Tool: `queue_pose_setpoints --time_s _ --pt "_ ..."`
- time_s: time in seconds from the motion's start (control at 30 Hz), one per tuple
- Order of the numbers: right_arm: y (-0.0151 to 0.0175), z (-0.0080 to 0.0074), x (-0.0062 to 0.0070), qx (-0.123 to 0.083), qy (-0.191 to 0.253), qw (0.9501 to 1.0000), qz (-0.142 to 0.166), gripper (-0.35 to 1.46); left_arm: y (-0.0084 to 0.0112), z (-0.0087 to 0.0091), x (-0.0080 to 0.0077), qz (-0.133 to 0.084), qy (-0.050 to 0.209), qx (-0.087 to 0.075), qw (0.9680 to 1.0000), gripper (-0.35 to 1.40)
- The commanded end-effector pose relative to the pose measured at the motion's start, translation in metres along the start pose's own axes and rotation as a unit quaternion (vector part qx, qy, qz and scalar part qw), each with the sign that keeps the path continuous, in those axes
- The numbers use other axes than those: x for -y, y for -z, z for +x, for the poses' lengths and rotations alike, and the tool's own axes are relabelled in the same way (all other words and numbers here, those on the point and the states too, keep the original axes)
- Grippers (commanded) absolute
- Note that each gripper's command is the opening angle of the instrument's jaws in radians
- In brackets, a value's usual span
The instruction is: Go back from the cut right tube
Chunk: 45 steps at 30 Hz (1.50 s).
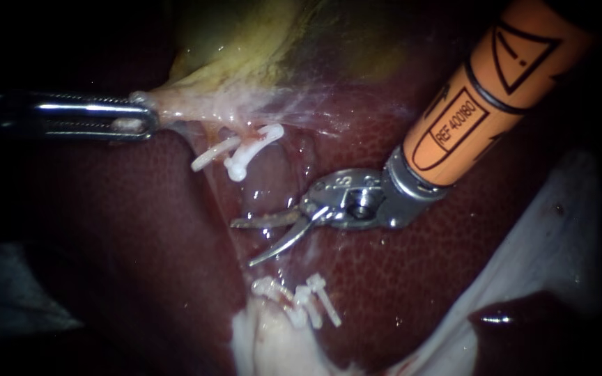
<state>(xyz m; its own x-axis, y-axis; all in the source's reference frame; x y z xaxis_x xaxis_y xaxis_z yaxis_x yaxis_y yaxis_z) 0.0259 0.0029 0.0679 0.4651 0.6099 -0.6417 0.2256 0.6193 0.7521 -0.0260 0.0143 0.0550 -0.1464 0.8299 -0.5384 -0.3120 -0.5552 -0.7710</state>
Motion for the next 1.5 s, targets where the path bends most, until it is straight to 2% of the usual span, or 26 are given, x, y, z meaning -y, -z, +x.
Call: queue_pose_setpoints --time_s 0.03,0.13,0.23,0.33,0.43,0.47,0.57,0.6,0.7,0.8,0.93,1.07,1.23,1.3,1.37,1.4,1.5 --pt "0.0000 0.0001 0.0001 -0.003 0.000 1.0000 -0.007 1.36 0.0000 0.0000 0.0000 0.000 0.000 0.000 1.0000 -0.35" --pt "0.0004 -0.0002 0.0006 -0.013 -0.002 0.9992 -0.039 1.45 0.0000 0.0000 0.0001 -0.001 0.000 0.000 1.0000 -0.35" --pt "0.0015 -0.0007 0.0018 -0.023 0.000 0.9969 -0.076 1.45 0.0000 -0.0001 0.0002 -0.001 0.000 0.000 1.0000 -0.35" --pt "0.0030 -0.0012 0.0034 -0.032 0.041 0.9895 -0.135 1.45 0.0000 -0.0002 0.0005 -0.001 -0.001 0.000 1.0000 -0.35" --pt "0.0048 -0.0014 0.0049 -0.025 0.073 0.9810 -0.178 1.45 0.0000 -0.0002 0.0006 -0.001 -0.001 0.000 1.0000 -0.35" --pt "0.0054 -0.0013 0.0053 -0.016 0.084 0.9780 -0.190 1.45 0.0000 -0.0002 0.0007 -0.001 -0.001 0.000 1.0000 -0.35" --pt "0.0074 -0.0009 0.0066 0.031 0.111 0.9680 -0.223 1.45 0.0000 -0.0003 0.0008 -0.001 -0.001 0.000 1.0000 -0.35" --pt "0.0082 -0.0007 0.0071 0.053 0.116 0.9641 -0.233 1.45 0.0000 -0.0003 0.0008 0.000 -0.001 0.000 1.0000 -0.35" --pt "0.0103 0.0000 0.0083 0.098 0.125 0.9549 -0.251 1.45 0.0000 -0.0003 0.0008 0.000 -0.001 0.000 1.0000 -0.35" --pt "0.0121 0.0005 0.0094 0.129 0.124 0.9464 -0.268 1.45 0.0000 -0.0003 0.0009 0.000 -0.001 0.000 1.0000 -0.35" --pt "0.0140 0.0005 0.0105 0.155 0.114 0.9371 -0.291 1.45 -0.0001 -0.0004 0.0010 0.000 -0.001 0.000 1.0000 -0.35" --pt "0.0154 0.0009 0.0106 0.165 0.115 0.9300 -0.308 1.45 -0.0003 -0.0006 0.0012 0.001 -0.002 0.000 1.0000 -0.35" --pt "0.0160 0.0011 0.0107 0.172 0.112 0.9226 -0.327 1.45 -0.0010 -0.0011 0.0015 0.003 -0.004 -0.001 1.0000 -0.35" --pt "0.0161 0.0011 0.0107 0.172 0.108 0.9224 -0.328 1.45 -0.0018 -0.0015 0.0017 0.004 -0.005 -0.004 1.0000 -0.35" --pt "0.0161 0.0011 0.0108 0.171 0.107 0.9258 -0.320 1.45 -0.0028 -0.0020 0.0021 0.007 -0.006 -0.003 1.0000 -0.35" --pt "0.0161 0.0011 0.0108 0.168 0.104 0.9299 -0.310 1.45 -0.0034 -0.0022 0.0022 0.010 -0.007 -0.003 0.9999 -0.35" --pt "0.0162 0.0011 0.0108 0.167 0.103 0.9313 -0.307 1.45 -0.0052 -0.0028 0.0028 0.012 -0.009 0.002 0.9999 -0.35"
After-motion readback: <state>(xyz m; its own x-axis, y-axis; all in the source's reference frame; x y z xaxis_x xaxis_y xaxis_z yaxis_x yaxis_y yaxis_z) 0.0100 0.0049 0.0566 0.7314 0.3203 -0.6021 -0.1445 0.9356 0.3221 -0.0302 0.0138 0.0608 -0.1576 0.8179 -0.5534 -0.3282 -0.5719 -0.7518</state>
